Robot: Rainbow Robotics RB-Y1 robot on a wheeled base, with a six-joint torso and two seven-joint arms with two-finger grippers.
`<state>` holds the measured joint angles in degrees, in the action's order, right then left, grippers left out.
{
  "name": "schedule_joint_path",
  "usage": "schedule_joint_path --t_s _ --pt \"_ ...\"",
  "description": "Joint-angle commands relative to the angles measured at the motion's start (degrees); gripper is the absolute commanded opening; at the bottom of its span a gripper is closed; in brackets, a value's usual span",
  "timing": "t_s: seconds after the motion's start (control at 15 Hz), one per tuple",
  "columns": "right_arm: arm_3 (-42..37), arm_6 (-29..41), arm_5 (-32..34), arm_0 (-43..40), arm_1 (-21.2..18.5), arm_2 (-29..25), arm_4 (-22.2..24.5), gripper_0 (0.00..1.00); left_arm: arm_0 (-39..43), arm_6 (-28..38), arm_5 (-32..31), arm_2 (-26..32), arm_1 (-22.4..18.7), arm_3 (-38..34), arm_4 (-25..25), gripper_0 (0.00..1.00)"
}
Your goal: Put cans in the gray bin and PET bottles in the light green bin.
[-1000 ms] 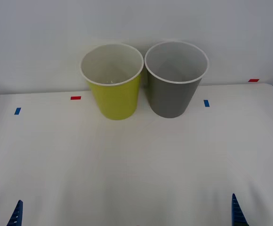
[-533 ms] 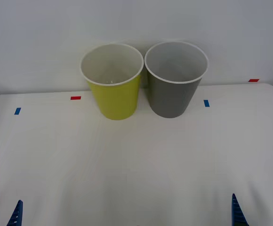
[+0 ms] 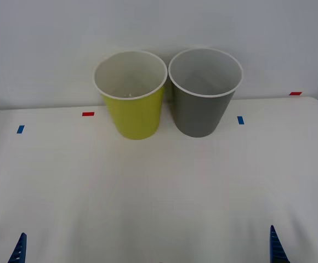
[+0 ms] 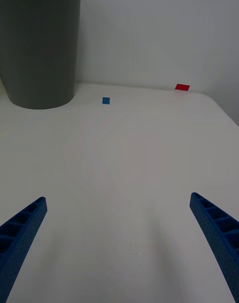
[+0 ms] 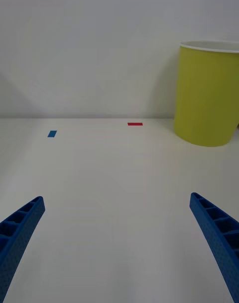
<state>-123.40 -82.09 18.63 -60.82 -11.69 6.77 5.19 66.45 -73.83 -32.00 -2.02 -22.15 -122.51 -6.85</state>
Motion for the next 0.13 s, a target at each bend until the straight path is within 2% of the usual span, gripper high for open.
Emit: schedule_joint_path --t_s 0.07,0.13 --pt "0.0 0.0 0.0 0.0 0.0 0.0 0.0 1.00 0.0 0.0 0.0 0.0 0.0 0.0 0.0 1.00" --pt "0.0 0.0 0.0 0.0 0.0 0.0 0.0 1.00 0.0 0.0 0.0 0.0 0.0 0.0 0.0 1.00"
